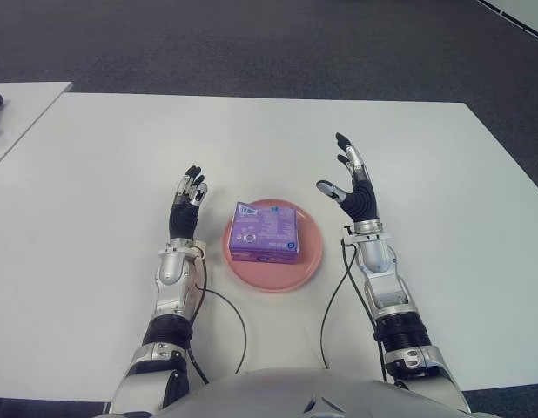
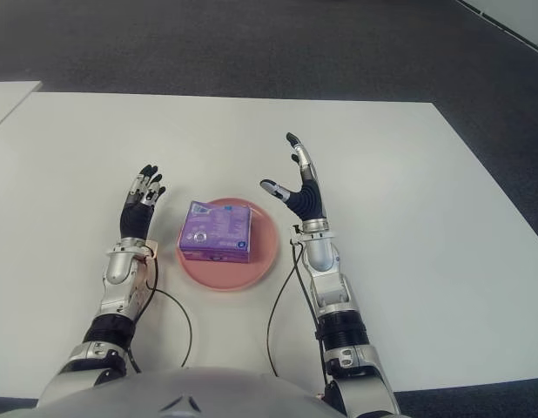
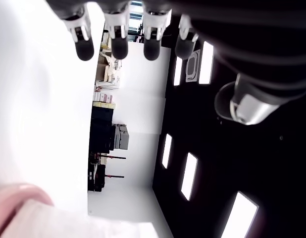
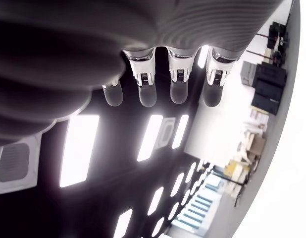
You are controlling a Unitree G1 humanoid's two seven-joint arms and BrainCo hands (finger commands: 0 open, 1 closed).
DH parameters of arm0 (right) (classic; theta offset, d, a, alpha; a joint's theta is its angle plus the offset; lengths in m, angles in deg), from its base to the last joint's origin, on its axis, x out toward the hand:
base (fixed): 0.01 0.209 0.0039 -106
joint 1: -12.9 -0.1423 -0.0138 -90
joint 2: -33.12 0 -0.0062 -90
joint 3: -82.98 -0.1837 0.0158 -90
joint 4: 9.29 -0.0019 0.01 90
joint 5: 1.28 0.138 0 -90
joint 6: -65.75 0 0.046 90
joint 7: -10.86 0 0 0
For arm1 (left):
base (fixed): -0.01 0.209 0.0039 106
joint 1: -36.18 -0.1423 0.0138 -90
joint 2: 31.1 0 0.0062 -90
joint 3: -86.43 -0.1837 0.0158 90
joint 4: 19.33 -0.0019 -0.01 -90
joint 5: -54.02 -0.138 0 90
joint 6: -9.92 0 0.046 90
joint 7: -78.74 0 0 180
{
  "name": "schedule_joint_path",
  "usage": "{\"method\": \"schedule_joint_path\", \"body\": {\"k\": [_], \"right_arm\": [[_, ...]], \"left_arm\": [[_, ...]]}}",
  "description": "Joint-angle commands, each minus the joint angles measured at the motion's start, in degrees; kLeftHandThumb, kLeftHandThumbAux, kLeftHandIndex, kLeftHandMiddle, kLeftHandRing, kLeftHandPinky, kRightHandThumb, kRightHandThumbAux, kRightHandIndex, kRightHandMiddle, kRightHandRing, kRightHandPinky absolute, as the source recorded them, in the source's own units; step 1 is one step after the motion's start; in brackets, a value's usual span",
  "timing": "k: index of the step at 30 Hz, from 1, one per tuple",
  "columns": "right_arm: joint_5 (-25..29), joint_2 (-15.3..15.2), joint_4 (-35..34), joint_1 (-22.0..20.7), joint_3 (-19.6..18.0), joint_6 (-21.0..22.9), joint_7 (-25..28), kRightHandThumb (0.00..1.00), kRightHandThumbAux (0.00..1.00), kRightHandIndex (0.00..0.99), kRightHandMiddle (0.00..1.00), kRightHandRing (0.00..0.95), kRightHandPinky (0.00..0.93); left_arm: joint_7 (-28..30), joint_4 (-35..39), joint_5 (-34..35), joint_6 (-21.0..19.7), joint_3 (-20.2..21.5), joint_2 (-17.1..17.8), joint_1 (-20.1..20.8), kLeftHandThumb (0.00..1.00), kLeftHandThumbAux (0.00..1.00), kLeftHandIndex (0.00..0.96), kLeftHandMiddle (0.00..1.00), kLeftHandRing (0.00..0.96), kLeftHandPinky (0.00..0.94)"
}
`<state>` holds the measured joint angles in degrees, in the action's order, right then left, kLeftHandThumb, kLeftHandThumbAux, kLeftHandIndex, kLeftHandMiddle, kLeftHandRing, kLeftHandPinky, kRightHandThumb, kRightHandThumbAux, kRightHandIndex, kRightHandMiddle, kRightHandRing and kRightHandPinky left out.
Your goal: Put the tissue paper into the plate.
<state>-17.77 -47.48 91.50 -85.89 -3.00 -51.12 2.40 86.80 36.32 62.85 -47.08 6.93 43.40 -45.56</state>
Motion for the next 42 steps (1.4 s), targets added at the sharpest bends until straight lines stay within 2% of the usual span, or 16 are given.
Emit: {"method": "schedule_joint_path", "body": {"k": [1,42], "right_arm": [[-0.6,0.6,0.0,0.8,0.5,1.1,-0.4,0.022,0.394,0.0,0.0,0.0,0.0],[-1.6,1.3,-0.3,1.0,1.6,1.7,-1.6,0.022,0.394,0.0,0.0,0.0,0.0]], "left_arm": [[-1.2,-0.5,-0.8,0.1,0.3,0.9,0.6,0.013,0.426,0.0,0.0,0.0,0.0],[-2.3,1.7,-1.4,-1.4,0.2,2.7,0.5,0.0,0.497,0.0,0.0,0.0,0.0]]}}
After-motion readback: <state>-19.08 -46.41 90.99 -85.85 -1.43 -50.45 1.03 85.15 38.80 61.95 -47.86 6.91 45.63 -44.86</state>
